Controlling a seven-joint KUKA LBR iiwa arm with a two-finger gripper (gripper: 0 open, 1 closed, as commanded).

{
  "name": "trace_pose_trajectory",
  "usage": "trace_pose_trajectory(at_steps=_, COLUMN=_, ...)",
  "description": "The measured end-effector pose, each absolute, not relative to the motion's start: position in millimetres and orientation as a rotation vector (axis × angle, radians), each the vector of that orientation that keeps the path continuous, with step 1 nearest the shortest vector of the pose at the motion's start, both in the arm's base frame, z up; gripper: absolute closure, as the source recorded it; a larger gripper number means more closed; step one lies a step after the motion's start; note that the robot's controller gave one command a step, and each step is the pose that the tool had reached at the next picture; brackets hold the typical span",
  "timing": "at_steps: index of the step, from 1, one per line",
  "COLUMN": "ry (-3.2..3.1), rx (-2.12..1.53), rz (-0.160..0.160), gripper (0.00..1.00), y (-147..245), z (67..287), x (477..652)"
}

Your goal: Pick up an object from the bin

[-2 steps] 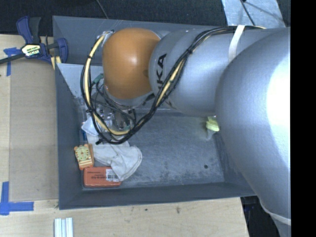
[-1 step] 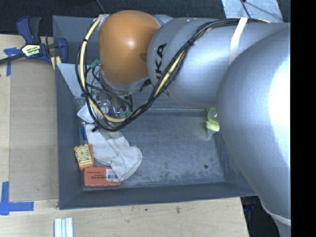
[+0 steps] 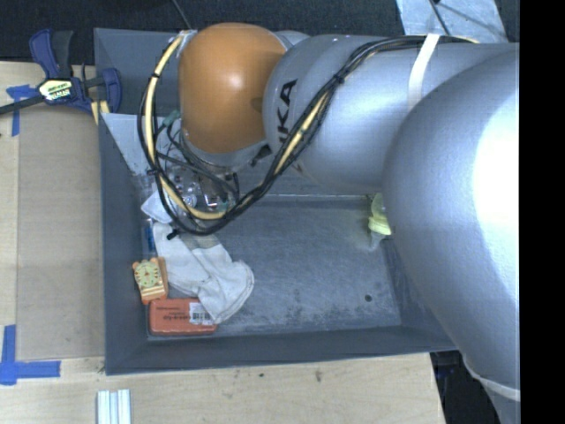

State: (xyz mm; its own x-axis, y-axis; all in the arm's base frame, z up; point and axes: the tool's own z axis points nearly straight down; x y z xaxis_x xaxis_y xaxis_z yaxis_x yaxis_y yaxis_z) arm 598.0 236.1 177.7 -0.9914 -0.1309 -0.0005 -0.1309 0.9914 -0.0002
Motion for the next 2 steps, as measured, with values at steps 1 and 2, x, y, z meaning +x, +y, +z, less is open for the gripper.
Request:
trace_pose_trajectory(at_steps=1, ry=3.136, rx=-0.187, rz=0.0, gripper=1.0, y=232.6, z=243.3, x=605.2)
trace_pose_trajectory(at_steps=2, ry=3.128, rx=-0.172, rz=0.005, gripper=1.0, y=235.8, z=272.7, x=600.2)
